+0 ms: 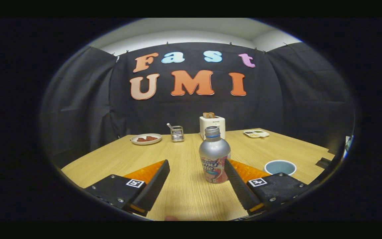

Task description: Take the bottle from table, then pour the juice into the cup, finally place the bottle on the coaster

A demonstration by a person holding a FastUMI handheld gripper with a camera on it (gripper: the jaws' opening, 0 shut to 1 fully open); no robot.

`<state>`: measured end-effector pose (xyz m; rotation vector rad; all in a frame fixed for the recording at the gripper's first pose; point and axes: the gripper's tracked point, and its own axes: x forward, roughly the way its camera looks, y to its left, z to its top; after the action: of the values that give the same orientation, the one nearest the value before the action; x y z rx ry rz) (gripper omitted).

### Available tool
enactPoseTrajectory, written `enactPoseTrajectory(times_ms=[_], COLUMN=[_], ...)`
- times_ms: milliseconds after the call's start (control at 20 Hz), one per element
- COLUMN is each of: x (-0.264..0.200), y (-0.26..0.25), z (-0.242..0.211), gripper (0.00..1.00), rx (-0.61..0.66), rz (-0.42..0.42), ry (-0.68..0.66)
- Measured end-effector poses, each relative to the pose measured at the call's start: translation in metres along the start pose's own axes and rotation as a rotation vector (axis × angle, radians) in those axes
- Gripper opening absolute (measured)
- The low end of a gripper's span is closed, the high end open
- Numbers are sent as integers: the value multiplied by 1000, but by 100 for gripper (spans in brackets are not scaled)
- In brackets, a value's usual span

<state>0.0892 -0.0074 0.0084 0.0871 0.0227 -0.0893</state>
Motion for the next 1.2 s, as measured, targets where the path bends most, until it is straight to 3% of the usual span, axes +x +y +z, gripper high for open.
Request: enactPoseTrajectory(times_ms=[100, 650, 1200], x=[-10, -59, -67], y=[5, 32, 27], z=[1, -14, -14], gripper=[98, 98, 98], rx=[41, -47, -51], rz=[32, 147, 135], ry=[3, 2, 6])
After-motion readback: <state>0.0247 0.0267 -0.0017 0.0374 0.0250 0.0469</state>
